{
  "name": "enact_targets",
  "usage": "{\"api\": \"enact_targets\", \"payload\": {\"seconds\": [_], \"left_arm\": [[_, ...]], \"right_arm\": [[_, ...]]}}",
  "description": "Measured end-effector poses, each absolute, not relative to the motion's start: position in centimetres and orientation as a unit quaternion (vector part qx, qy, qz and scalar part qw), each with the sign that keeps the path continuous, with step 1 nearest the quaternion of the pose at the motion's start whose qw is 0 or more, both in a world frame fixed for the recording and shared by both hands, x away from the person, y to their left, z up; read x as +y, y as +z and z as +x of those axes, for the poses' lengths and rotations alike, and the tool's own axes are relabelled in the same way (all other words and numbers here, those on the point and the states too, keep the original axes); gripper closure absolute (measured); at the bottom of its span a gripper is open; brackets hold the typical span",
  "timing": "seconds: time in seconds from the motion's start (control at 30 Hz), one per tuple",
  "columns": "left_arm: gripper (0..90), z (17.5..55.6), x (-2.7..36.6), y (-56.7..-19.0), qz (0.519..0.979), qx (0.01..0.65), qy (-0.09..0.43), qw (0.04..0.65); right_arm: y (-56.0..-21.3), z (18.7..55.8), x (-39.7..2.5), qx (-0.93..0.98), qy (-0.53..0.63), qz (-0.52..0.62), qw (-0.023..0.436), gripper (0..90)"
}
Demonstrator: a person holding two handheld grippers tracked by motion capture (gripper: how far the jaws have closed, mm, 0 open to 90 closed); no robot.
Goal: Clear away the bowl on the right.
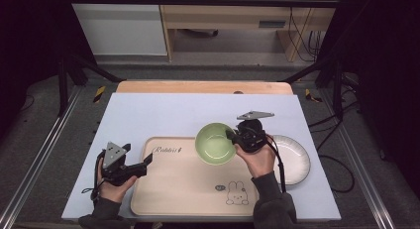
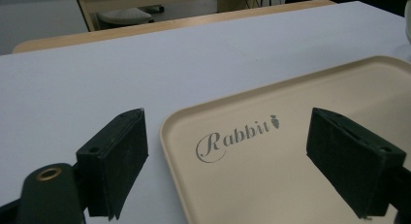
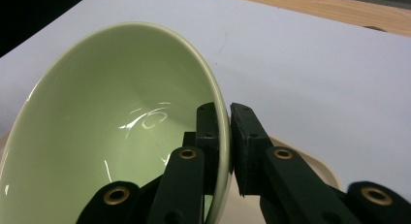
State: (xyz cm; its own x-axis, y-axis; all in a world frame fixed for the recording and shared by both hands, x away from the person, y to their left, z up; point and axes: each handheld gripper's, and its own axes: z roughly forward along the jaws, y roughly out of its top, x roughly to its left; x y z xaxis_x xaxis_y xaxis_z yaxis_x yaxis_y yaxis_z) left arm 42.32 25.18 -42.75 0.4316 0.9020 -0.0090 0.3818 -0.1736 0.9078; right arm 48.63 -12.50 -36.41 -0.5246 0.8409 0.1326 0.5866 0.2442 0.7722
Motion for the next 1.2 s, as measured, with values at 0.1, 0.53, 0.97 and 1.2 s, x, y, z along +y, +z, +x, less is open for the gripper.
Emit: {"api": "enact_targets", "payload": {"seconds": [0.1,0.53,0.97,1.2], "left_arm": [[14.5,42.3,25.2,-42.7,0.711,0.45,0.285,0.458],[14.5,42.3,25.2,-42.7,0.712,0.449,0.285,0.46],[14.5,42.3,25.2,-42.7,0.713,0.448,0.284,0.459],[14.5,42.3,25.1,-42.7,0.714,0.447,0.283,0.458]], "right_arm": [[-36.7,48.7,-12.0,0.776,0.403,0.46,0.153,82.5],[-38.2,49.4,-10.1,0.79,0.388,0.454,0.138,82.5],[-39.4,49.9,-8.8,0.795,0.381,0.454,0.128,82.5],[-40.0,50.3,-8.3,0.799,0.375,0.454,0.123,82.4]]}}
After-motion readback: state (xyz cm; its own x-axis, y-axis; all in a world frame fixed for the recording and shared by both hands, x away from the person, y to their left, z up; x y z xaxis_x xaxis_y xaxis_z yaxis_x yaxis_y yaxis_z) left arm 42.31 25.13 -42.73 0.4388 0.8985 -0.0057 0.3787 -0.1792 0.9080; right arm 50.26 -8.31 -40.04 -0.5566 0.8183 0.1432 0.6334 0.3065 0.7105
